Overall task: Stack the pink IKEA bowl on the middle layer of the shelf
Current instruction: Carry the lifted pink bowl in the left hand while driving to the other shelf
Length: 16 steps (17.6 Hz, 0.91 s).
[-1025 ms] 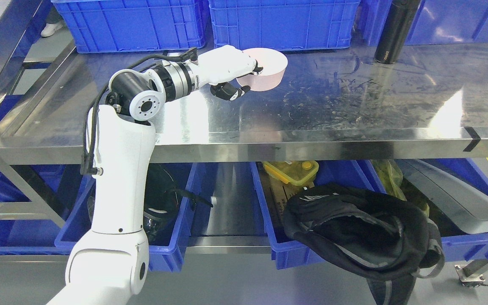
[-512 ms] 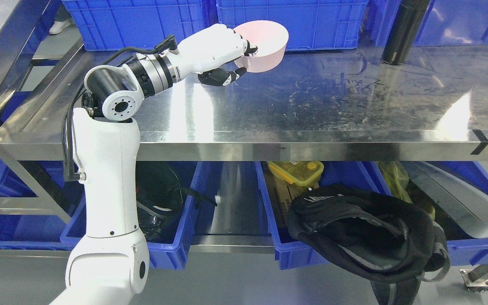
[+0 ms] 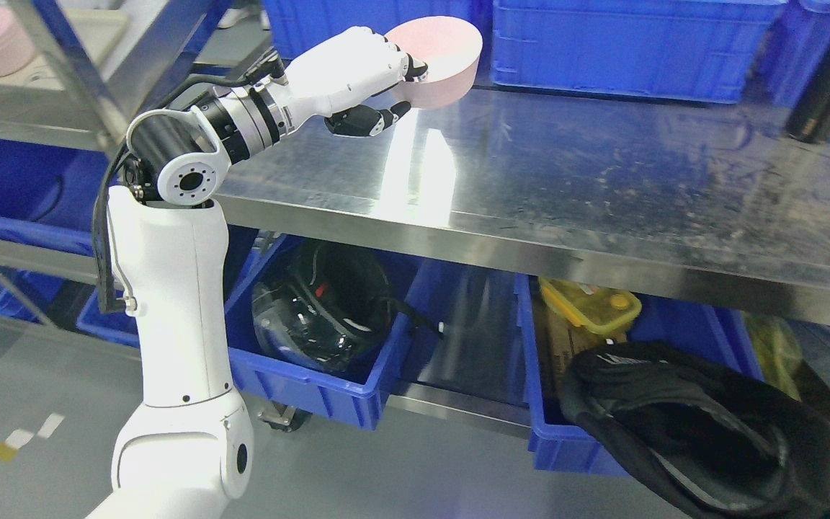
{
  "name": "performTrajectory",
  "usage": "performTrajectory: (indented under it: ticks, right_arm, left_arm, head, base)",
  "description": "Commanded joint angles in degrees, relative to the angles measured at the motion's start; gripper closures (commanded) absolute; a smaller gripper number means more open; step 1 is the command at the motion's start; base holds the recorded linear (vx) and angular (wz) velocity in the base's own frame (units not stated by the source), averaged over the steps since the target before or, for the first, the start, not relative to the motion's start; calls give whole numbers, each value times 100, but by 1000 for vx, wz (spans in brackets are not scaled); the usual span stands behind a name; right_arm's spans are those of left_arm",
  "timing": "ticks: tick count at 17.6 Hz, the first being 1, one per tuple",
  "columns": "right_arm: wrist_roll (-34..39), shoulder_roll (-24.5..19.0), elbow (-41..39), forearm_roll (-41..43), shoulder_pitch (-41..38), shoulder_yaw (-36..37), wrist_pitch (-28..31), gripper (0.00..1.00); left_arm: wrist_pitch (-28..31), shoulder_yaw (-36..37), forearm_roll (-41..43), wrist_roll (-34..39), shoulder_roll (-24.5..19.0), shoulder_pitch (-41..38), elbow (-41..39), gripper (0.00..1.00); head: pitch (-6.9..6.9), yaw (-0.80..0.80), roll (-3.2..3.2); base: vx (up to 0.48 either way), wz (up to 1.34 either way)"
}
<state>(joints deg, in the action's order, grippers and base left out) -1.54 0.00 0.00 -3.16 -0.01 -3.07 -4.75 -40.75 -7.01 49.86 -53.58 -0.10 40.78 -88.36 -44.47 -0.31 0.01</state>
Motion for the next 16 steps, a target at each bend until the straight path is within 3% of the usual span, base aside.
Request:
performTrajectory:
  ticks: [1, 6, 16]
  right_arm:
    - [5, 100, -100, 0, -131, 8, 1, 0]
    - [5, 100, -100, 0, -131, 0, 1, 0]
    - [5, 100, -100, 0, -131, -1, 1, 0]
  left_arm:
    - [-3, -143, -47, -12, -90, -26, -120, 100]
    - [-12, -134, -56, 5, -90, -141, -120, 100]
    - [-144, -152, -56, 111, -90, -519, -120, 99]
  head:
    - [0, 0, 0]
    - [0, 0, 0]
    - [-2, 0, 0]
  base:
    - [-1, 739]
    - [38, 958]
    - [80, 1398]
